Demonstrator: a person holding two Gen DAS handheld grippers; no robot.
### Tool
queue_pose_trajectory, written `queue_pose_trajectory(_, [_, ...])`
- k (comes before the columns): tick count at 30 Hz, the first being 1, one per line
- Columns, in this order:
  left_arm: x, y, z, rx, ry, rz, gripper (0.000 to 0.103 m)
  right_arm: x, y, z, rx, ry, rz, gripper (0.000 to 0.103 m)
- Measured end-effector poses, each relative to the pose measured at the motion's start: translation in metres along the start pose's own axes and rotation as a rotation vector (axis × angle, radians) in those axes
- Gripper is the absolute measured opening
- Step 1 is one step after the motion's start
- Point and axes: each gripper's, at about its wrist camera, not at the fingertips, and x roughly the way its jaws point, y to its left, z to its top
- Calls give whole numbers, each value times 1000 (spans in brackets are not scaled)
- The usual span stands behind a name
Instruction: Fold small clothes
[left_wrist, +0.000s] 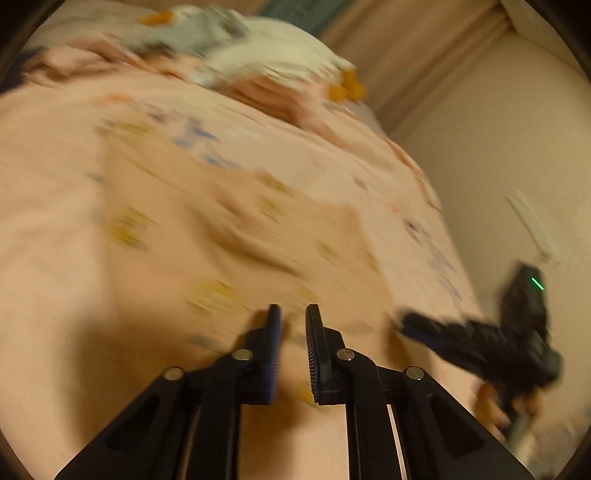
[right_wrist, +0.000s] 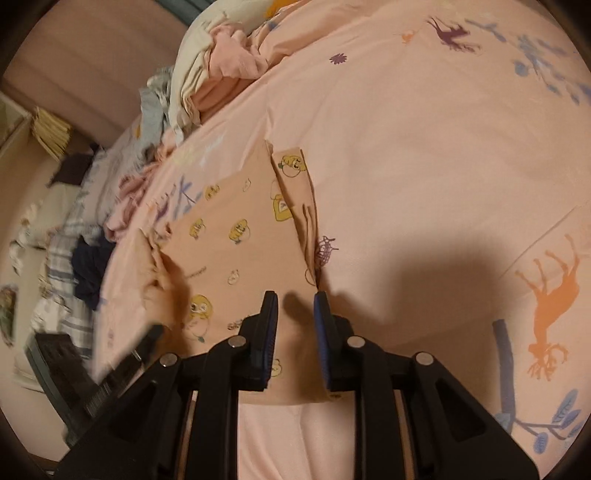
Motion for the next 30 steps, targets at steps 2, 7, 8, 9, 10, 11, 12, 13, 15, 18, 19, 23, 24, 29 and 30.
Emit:
queue_pose_trajectory(2, [-1, -13, -6, 49, 21, -2, 11, 2, 0, 1, 17, 2, 60, 22])
queue_pose_trajectory(7, [-25, -31, -12, 194, -32, 168, 13, 6, 16, 0, 22, -1, 199, 50])
queue_pose_trajectory(8, [-30, -29, -10, 202, -40, 185, 22, 8, 23, -1, 13, 3, 241, 53])
queue_pose_trajectory(9, [-34, -23, -7, 183, -45, 194, 29, 9, 28, -2, 4, 6, 267, 53])
queue_pose_trajectory(10, [-37, -16, -6, 153, -44, 199, 47, 13, 37, -3, -14, 14, 298, 54])
queue_pose_trajectory(11, [-38, -9, -5, 117, -39, 208, 52, 17, 47, -3, -34, 24, 315, 55])
queue_pose_trajectory(12, [-40, 1, -4, 71, -33, 218, 52, 21, 54, -4, -48, 34, 317, 55])
queue_pose_trajectory(13, [-40, 5, -4, 53, -26, 216, 52, 28, 65, -4, -75, 55, 315, 56])
queue_pose_trajectory(15, [-37, 19, -5, -16, 5, 219, 52, 42, 78, -5, -109, 90, 314, 56])
queue_pose_trajectory(18, [-33, 25, -12, -46, 49, 222, 52, 70, 95, -4, -120, 151, 311, 57])
queue_pose_trajectory(19, [-32, 24, -14, -46, 58, 219, 52, 77, 99, -4, -123, 166, 307, 57])
queue_pose_trajectory(23, [-31, 12, -27, 15, 114, 247, 52, 106, 108, -8, -115, 222, 296, 56])
queue_pose_trajectory(24, [-29, 10, -29, 22, 130, 245, 52, 107, 107, -8, -113, 223, 301, 56])
queue_pose_trajectory(29, [-21, 18, -33, -30, 167, 232, 52, 107, 123, -14, -183, 150, 321, 11])
queue_pose_trajectory(30, [-21, 20, -32, -52, 156, 226, 52, 103, 122, -12, -188, 120, 301, 11])
